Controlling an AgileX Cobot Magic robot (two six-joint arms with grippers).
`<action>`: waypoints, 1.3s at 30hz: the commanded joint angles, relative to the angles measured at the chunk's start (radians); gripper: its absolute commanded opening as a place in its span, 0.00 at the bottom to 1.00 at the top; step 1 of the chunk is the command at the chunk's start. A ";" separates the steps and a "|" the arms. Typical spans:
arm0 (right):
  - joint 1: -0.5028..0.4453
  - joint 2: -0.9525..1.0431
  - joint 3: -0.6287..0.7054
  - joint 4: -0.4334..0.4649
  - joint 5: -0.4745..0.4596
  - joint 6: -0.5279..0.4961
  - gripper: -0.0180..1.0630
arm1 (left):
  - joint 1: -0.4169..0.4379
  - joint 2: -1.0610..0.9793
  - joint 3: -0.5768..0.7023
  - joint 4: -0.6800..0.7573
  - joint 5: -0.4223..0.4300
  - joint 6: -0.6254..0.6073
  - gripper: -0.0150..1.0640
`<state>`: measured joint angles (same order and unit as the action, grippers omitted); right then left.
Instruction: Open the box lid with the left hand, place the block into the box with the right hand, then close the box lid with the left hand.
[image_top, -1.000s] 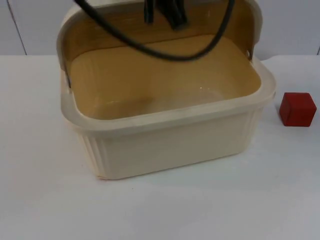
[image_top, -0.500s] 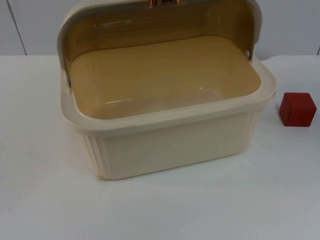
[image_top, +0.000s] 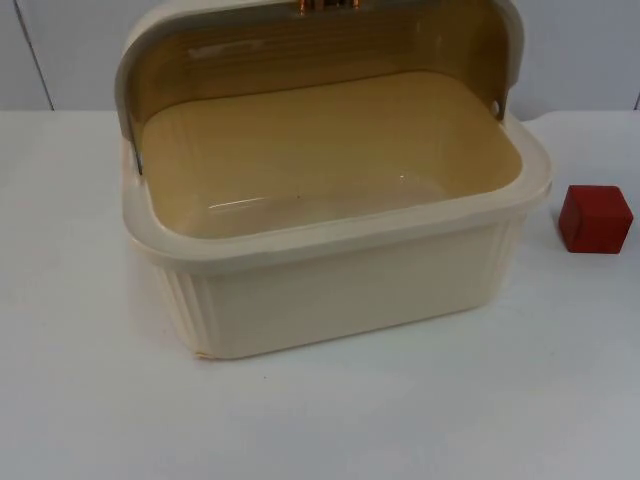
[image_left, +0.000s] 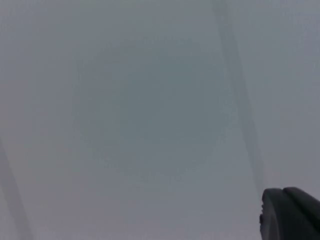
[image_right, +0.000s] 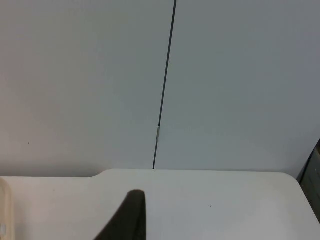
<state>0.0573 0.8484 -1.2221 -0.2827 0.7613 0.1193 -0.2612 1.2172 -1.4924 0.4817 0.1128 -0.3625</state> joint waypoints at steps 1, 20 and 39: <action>0.002 -0.003 -0.003 -0.003 -0.003 -0.004 0.94 | 0.152 -0.007 -0.009 -0.023 0.097 -0.073 0.01; 0.002 -0.003 -0.003 -0.003 -0.017 -0.004 0.94 | 0.262 0.053 0.151 -0.749 0.465 0.709 0.01; 0.002 -0.003 -0.003 -0.002 -0.001 -0.004 0.94 | 0.261 -0.039 0.217 -0.474 0.355 0.362 0.01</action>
<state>0.0573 0.8484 -1.2221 -0.2827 0.7613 0.1193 0.0000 1.1850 -1.3007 0.0000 0.4829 0.0240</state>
